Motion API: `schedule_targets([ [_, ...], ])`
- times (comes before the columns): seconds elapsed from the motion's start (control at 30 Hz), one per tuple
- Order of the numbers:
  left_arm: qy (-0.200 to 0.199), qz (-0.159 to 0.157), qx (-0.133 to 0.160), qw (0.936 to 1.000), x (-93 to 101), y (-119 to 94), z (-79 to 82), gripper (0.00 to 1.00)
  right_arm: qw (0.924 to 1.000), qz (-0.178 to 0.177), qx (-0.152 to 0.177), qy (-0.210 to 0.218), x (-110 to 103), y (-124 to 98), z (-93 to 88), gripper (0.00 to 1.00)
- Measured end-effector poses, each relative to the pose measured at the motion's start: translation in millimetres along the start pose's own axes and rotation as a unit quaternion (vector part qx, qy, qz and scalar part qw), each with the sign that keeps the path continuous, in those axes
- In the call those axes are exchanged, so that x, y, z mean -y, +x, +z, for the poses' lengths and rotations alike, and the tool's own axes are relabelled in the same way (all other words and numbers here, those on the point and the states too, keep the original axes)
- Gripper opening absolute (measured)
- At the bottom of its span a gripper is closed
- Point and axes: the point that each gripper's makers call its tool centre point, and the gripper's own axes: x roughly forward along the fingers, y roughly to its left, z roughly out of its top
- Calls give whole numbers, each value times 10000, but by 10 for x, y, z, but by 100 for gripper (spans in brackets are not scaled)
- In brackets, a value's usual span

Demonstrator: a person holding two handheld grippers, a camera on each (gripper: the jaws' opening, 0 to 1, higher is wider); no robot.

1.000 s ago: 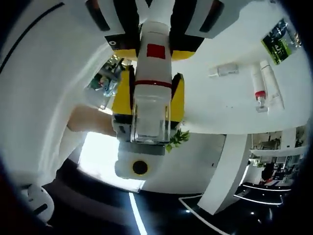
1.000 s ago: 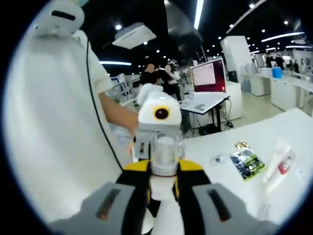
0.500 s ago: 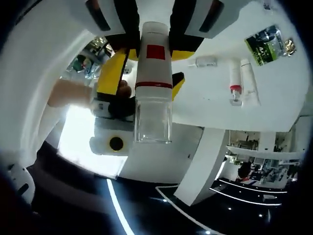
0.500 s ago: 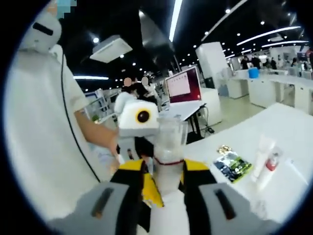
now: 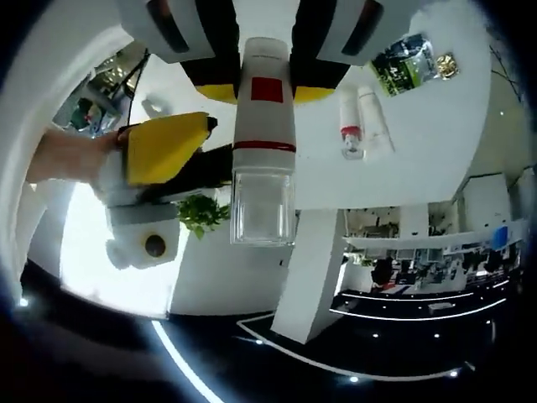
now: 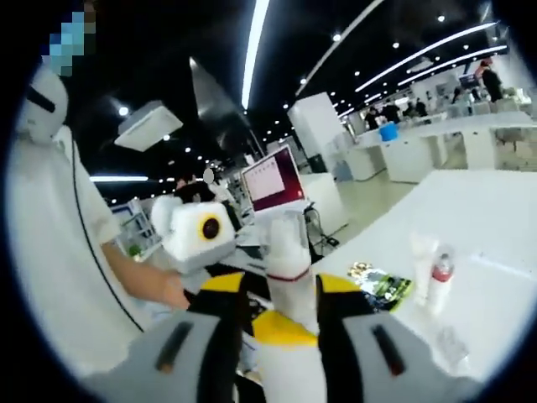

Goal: Arrange the skincare products in the storage area until every visible bottle or jar stands upright without overlapping.

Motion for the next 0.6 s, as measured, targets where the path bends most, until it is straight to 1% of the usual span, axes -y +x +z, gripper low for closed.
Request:
schedule_targets([
  [0.07, 222, 131, -150, 9996, 10, 35, -41, 22, 9998, -200, 10, 10, 25, 10, -2, 34],
  [0.1, 215, 102, -175, 9996, 45, 54, -49, 22, 9996, -280, 17, -6, 33, 16, -5, 35],
  [0.13, 286, 122, -223, 9993, 82, 69, -58, 22, 9992, -392, 57, -99, 43, 23, 2, 34],
  [0.23, 474, 186, -320, 9982, 141, 95, -76, 22, 9975, -690, 12, -154, 96, 48, -26, 32],
  [0.27, 485, 196, -334, 9981, 148, 98, -83, 22, 9970, -746, -9, -196, 102, 53, -36, 31],
  [0.3, 536, 193, -349, 9978, 168, 102, -93, 22, 9950, -929, -83, -354, 154, 36, -57, 25],
  [0.33, 528, 172, -365, 9978, 171, 100, -106, 22, 9943, -944, -67, -493, 155, 34, -48, 25],
  [0.4, 485, 140, -349, 9981, 169, 93, -116, 22, 9954, -883, -94, -369, 146, 29, -63, 24],
  [0.43, 446, 9, -232, 9987, 192, 75, -117, 22, 9953, -845, -74, -462, 121, 9, -68, 24],
  [0.53, 685, -12, -257, 9973, 208, 53, -163, 22, 9956, -748, -189, -530, 85, 6, -115, 23],
  [0.57, 675, -45, -235, 9974, 214, 45, -169, 22, 9959, -706, -210, -523, 75, 4, -128, 23],
  [0.6, 521, -149, -208, 9983, 238, 31, -169, 22, 9963, -662, -209, -509, 63, -2, -132, 23],
])
